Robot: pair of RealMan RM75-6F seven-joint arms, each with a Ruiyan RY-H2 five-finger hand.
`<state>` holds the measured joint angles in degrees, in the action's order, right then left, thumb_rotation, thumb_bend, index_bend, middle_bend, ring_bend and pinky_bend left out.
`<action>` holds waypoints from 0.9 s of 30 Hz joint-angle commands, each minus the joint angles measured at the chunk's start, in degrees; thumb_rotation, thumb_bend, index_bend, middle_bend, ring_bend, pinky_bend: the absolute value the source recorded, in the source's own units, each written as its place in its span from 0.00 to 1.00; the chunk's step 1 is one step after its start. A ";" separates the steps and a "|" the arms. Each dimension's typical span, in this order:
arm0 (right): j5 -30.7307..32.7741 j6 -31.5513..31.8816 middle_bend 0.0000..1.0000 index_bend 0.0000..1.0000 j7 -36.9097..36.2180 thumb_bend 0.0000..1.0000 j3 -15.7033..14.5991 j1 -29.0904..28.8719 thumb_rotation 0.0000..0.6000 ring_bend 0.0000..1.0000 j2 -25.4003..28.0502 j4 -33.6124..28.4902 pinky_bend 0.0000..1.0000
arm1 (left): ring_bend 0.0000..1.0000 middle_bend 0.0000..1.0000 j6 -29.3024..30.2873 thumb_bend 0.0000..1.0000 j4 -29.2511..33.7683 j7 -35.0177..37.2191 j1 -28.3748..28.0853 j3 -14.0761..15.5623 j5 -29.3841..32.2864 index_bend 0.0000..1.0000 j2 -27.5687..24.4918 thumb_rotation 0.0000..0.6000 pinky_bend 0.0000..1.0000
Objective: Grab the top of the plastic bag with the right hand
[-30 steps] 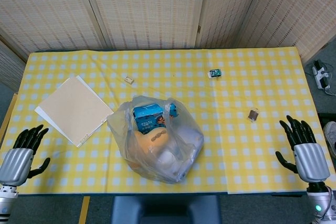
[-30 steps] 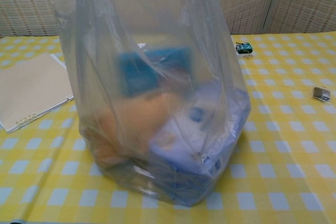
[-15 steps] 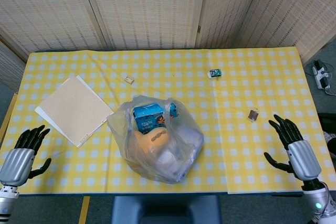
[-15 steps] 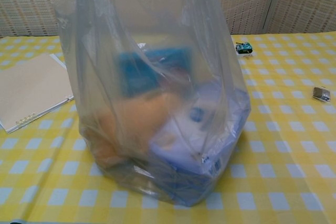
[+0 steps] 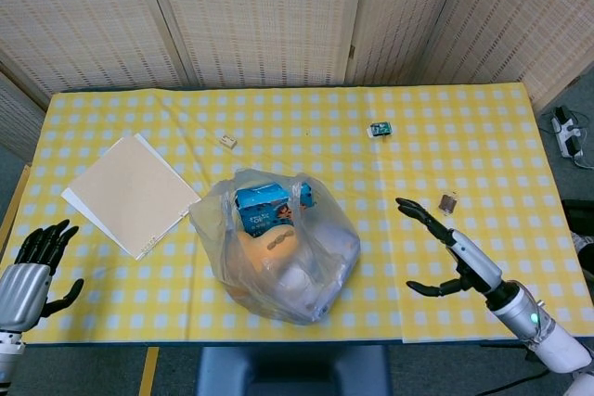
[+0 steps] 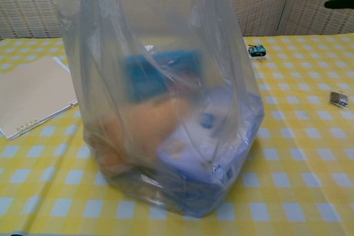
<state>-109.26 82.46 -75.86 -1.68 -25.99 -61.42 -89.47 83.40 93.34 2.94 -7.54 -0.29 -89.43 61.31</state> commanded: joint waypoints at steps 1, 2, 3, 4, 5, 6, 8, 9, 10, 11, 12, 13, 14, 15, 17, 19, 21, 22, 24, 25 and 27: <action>-2.27 -2.69 0.00 0.00 -12.40 0.28 -0.76 -7.36 1.00 0.00 1.61 -2.00 0.00 | 0.01 0.06 -0.12 0.40 -0.10 0.33 -0.07 0.06 -0.14 0.06 -0.12 1.00 0.00; -2.43 -3.00 0.00 0.00 -14.30 0.28 -0.82 -8.48 1.00 0.00 1.62 -1.97 0.00 | 0.01 0.06 -0.08 0.40 -0.12 0.46 -0.06 0.09 -0.22 0.06 -0.18 1.00 0.00; -2.44 -3.23 0.00 0.00 -15.47 0.28 -0.85 -9.23 1.00 0.00 1.57 -1.92 0.00 | 0.01 0.06 0.02 0.40 -0.11 0.54 -0.02 0.09 -0.28 0.06 -0.23 1.00 0.00; -2.36 -3.43 0.00 0.00 -16.53 0.28 -0.87 -9.90 1.00 0.00 1.42 -1.83 0.00 | 0.01 0.06 0.16 0.40 -0.10 0.61 0.03 0.07 -0.32 0.06 -0.27 1.00 0.00; -2.35 -3.67 0.00 0.00 -18.20 0.28 -0.97 -10.81 1.00 0.00 1.19 -1.66 0.00 | 0.01 0.06 0.35 0.40 -0.11 0.66 0.11 0.06 -0.37 0.06 -0.32 1.00 0.00; -2.32 -3.76 0.00 0.00 -19.76 0.28 -1.06 -11.49 1.00 0.00 1.02 -1.47 0.00 | 0.01 0.06 0.46 0.40 -0.11 0.72 0.17 0.05 -0.39 0.06 -0.35 1.00 0.00; -2.14 -3.85 0.00 0.00 -23.06 0.28 -1.02 -13.07 1.00 0.00 0.35 -0.59 0.00 | 0.01 0.06 0.57 0.40 -0.12 0.84 0.23 0.00 -0.34 0.06 -0.40 1.00 0.00; -2.08 -3.85 0.00 0.00 -24.36 0.27 -0.99 -13.72 1.00 0.00 -0.01 -0.09 0.00 | 0.01 0.06 0.56 0.40 -0.12 0.87 0.23 -0.01 -0.32 0.06 -0.41 1.00 0.00; -1.92 -3.84 0.00 0.00 -26.14 0.27 -0.94 -14.57 1.00 0.00 -0.57 0.56 0.00 | 0.01 0.06 0.50 0.40 -0.11 0.92 0.22 0.01 -0.31 0.06 -0.44 1.00 0.00; -1.85 -3.87 0.00 0.00 -27.49 0.27 -0.92 -15.22 1.00 0.00 -0.94 1.07 0.00 | 0.01 0.06 0.47 0.40 -0.11 0.97 0.22 0.03 -0.32 0.06 -0.47 1.00 0.00; -1.74 -3.93 0.00 0.00 -28.71 0.27 -0.91 -15.84 1.00 0.00 -1.32 1.57 0.00 | 0.01 0.06 0.49 0.40 -0.10 1.02 0.22 0.03 -0.35 0.06 -0.50 1.00 0.00; -1.49 -4.08 0.00 0.00 -29.97 0.27 -0.86 -16.60 1.00 0.00 -1.87 2.20 0.00 | 0.01 0.06 0.59 0.40 -0.11 1.08 0.26 0.02 -0.40 0.06 -0.54 1.00 0.00; -1.37 -4.20 0.00 0.00 -30.78 0.27 -0.87 -17.14 1.00 0.00 -2.27 2.62 0.00 | 0.01 0.06 0.68 0.40 -0.12 1.14 0.29 0.01 -0.42 0.06 -0.56 1.00 0.00; -1.29 -4.28 0.00 0.00 -31.66 0.27 -0.94 -17.63 1.00 0.00 -2.65 2.97 0.00 | 0.01 0.06 0.77 0.40 -0.14 1.23 0.34 -0.01 -0.43 0.06 -0.59 1.00 0.00; -1.14 -4.43 0.00 0.00 -33.62 0.26 -1.18 -18.71 1.00 0.00 -3.49 3.70 0.00 | 0.01 0.06 1.02 0.40 -0.20 1.48 0.46 -0.10 -0.34 0.06 -0.68 1.00 0.00; -1.06 -4.63 0.00 0.00 -34.96 0.26 -1.42 -19.70 1.00 0.00 -4.36 4.55 0.00 | 0.01 0.06 1.17 0.40 -0.29 1.74 0.55 -0.22 -0.16 0.06 -0.77 1.00 0.00; -0.78 -4.86 0.00 0.00 -36.41 0.26 -1.59 -20.55 1.00 0.00 -5.05 5.20 0.00 | 0.01 0.06 1.12 0.40 -0.34 1.97 0.55 -0.26 -0.06 0.06 -0.84 1.00 0.00; -0.52 -5.01 0.00 0.00 -37.57 0.26 -1.65 -21.13 1.00 0.00 -5.47 5.62 0.00 | 0.01 0.06 1.08 0.40 -0.36 2.10 0.54 -0.26 -0.04 0.06 -0.88 1.00 0.00; -0.18 -5.13 0.00 0.00 -39.39 0.26 -1.77 -21.96 1.00 0.00 -6.08 6.38 0.00 | 0.01 0.06 1.08 0.40 -0.38 2.25 0.53 -0.24 -0.14 0.06 -0.94 1.00 0.00; 0.00 -5.26 0.00 0.00 -40.42 0.26 -1.88 -22.49 1.00 0.00 -6.45 6.94 0.00 | 0.01 0.06 1.14 0.40 -0.38 2.36 0.56 -0.22 -0.23 0.06 -0.99 1.00 0.00; 0.13 -5.43 0.00 0.00 -41.50 0.26 -2.10 -23.20 1.00 0.00 -7.00 7.74 0.00 | 0.01 0.06 1.35 0.40 -0.41 2.51 0.65 -0.22 -0.32 0.06 -1.05 1.00 0.00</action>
<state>-109.43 77.28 -116.50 -3.53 -48.46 -67.80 -82.48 84.73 92.93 5.43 -6.91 -0.51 -89.73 60.28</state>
